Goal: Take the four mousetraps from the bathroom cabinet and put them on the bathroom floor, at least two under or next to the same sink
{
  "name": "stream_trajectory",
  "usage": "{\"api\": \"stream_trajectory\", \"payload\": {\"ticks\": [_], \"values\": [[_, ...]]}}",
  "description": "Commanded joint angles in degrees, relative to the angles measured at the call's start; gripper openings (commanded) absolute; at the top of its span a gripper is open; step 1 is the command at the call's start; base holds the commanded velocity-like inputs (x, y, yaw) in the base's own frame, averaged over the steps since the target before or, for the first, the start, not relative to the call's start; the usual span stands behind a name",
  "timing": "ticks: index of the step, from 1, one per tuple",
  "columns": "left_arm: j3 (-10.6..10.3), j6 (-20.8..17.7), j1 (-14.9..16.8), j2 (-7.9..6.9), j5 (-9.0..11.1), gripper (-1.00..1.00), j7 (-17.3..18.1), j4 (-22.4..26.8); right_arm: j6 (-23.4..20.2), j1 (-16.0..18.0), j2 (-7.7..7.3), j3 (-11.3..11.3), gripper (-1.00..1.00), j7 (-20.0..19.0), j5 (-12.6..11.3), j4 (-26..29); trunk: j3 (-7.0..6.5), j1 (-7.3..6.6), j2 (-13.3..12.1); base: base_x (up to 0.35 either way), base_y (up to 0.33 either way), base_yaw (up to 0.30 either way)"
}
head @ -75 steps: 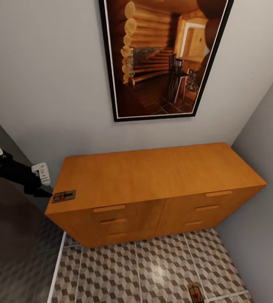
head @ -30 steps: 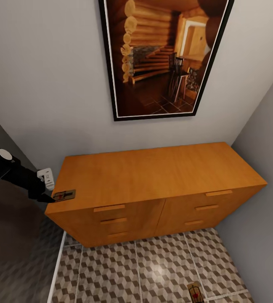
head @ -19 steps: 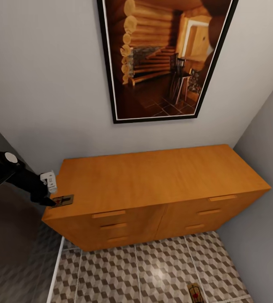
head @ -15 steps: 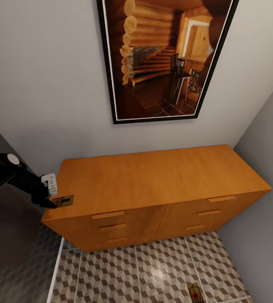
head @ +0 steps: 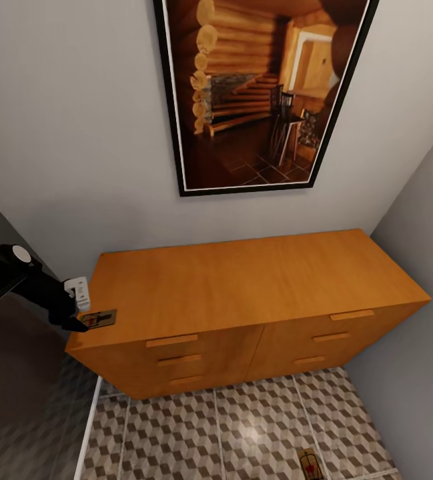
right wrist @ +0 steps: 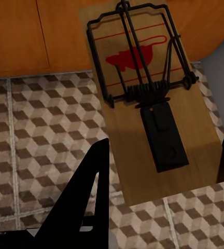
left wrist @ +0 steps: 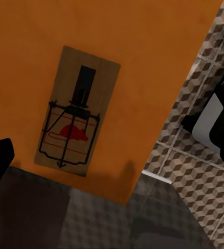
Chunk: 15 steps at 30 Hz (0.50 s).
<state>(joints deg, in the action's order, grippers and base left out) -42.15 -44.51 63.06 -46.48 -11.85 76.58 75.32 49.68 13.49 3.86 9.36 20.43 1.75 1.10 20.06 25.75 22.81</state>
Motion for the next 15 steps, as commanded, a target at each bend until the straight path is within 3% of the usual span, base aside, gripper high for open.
{"api": "stream_trajectory", "payload": {"ticks": [1,15], "values": [[-0.12,-0.58,0.10,-0.05,-0.30,1.00,0.39,0.04,0.06,0.04,0.01,0.40,-1.00,0.52,0.10,-0.05,0.10,0.03,0.11,0.000,0.000,0.000],[-0.21,-0.58,0.08,-0.07,-0.28,1.00,0.44,0.08,0.06,0.04,0.03,0.40,-1.00,0.55,0.10,-0.06,0.10,0.03,0.11,0.000,0.000,0.000]]}}
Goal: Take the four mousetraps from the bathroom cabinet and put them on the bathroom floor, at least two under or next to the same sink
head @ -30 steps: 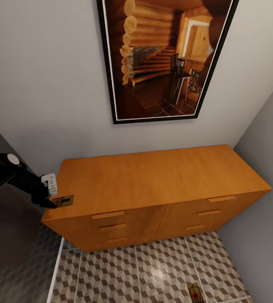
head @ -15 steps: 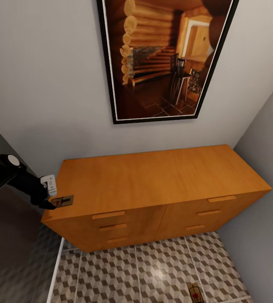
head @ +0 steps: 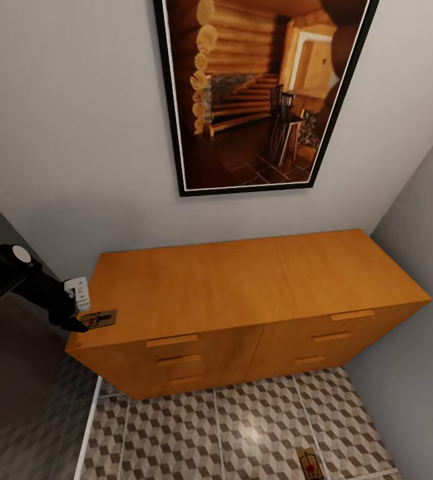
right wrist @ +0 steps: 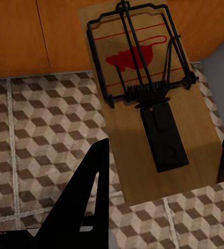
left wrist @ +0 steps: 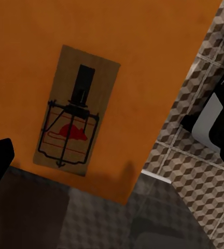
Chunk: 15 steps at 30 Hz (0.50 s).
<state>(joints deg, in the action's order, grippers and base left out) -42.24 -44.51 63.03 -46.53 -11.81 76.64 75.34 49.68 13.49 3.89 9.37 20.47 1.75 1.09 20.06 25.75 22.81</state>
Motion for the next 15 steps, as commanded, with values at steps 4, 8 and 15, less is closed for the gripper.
{"api": "stream_trajectory", "payload": {"ticks": [4,8,15], "values": [[-0.12,-0.58,0.11,-0.05,-0.32,1.00,0.35,0.01,0.07,0.04,0.01,0.39,-1.00,0.48,0.09,-0.04,0.10,0.03,0.11,0.000,0.000,0.000],[-0.13,-0.54,0.13,-0.05,-0.33,1.00,0.35,0.03,0.07,0.04,0.02,0.39,-1.00,0.47,0.10,-0.05,0.10,0.03,0.11,0.000,0.000,0.000],[-0.13,-0.51,0.09,-0.05,-0.32,1.00,0.35,-0.01,0.07,0.05,0.00,0.39,-1.00,0.46,0.10,-0.06,0.10,0.03,0.11,0.018,0.000,0.000]]}}
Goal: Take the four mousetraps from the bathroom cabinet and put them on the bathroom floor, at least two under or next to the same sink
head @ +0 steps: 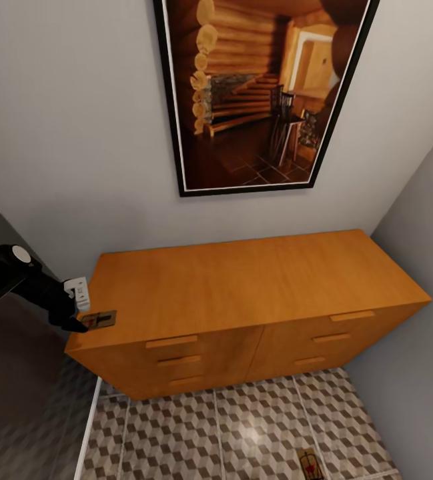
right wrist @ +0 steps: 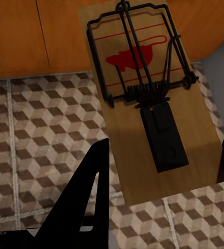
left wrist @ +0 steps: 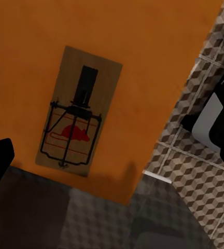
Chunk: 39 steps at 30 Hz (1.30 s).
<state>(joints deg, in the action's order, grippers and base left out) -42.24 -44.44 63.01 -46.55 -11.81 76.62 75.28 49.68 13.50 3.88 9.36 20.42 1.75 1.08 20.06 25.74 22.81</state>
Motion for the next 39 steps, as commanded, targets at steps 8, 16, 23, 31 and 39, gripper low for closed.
{"api": "stream_trajectory", "payload": {"ticks": [8,16,23,31,39], "values": [[-0.12,-0.63,0.11,-0.03,-0.31,1.00,0.37,0.05,0.06,0.04,-0.01,0.40,-1.00,0.55,0.10,-0.02,0.10,0.04,0.11,0.102,0.015,0.000],[-0.12,-0.65,0.12,-0.03,-0.31,1.00,0.37,0.05,0.06,0.03,-0.01,0.40,-1.00,0.52,0.10,-0.03,0.10,0.04,0.11,0.070,0.037,0.000],[-0.12,-0.65,0.13,-0.03,-0.31,1.00,0.37,-0.31,0.06,0.03,-0.01,0.40,-1.00,0.53,0.10,-0.03,0.10,0.04,0.11,0.009,0.004,0.000],[-0.19,-0.59,0.11,-0.03,-0.31,1.00,0.37,-0.99,0.06,0.04,-0.01,0.40,-1.00,0.55,0.10,-0.04,0.10,0.04,0.11,0.001,0.000,0.000],[-0.69,-0.56,0.02,-0.03,-0.31,1.00,0.35,-1.11,0.06,0.04,0.00,0.40,-1.00,0.51,0.11,-0.05,0.12,0.04,0.11,0.000,0.000,0.000]]}}
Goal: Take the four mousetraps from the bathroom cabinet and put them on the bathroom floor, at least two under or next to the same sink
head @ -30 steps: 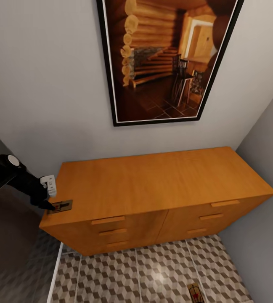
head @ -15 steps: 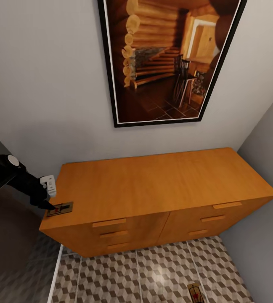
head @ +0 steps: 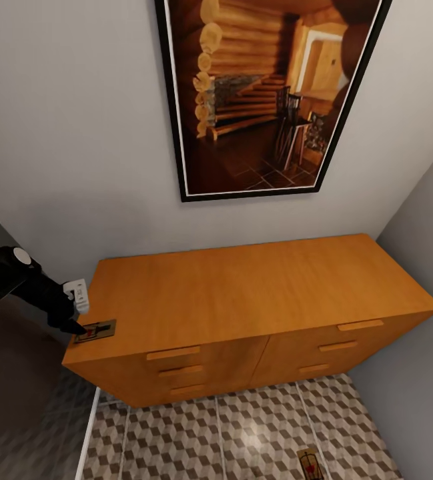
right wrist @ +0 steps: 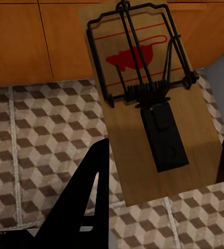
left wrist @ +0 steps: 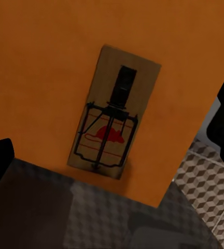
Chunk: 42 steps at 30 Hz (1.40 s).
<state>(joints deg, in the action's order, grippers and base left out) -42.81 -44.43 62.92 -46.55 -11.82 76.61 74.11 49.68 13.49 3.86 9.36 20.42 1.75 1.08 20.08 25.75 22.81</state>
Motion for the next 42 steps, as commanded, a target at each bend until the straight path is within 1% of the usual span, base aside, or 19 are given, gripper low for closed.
{"api": "stream_trajectory", "payload": {"ticks": [1,7,12,30,42], "values": [[-0.22,-0.58,0.08,-0.03,-0.31,1.00,0.34,0.03,0.07,0.04,0.04,0.39,-1.00,0.50,0.11,-0.04,0.13,0.03,0.11,0.000,0.000,0.000],[-1.16,-0.58,0.02,0.03,-0.37,1.00,0.30,0.04,0.07,0.04,0.01,0.39,-1.00,0.54,0.09,-0.04,0.39,0.03,0.11,0.000,0.000,0.000],[-1.42,-0.57,0.01,0.04,-0.38,1.00,0.29,0.07,0.07,0.04,0.01,0.39,-1.00,0.53,0.09,-0.03,0.66,0.03,0.11,0.000,0.000,0.000],[-1.49,-0.57,0.01,0.06,-0.40,1.00,0.29,0.09,0.07,0.04,0.01,0.39,-1.00,0.54,0.09,-0.04,0.90,0.03,0.11,0.004,0.001,0.000],[-1.52,-0.57,0.01,0.48,-0.40,1.00,0.29,0.09,0.07,0.04,0.07,0.39,-1.00,0.50,0.10,-0.03,0.90,0.03,0.11,0.134,0.052,0.000]]}}
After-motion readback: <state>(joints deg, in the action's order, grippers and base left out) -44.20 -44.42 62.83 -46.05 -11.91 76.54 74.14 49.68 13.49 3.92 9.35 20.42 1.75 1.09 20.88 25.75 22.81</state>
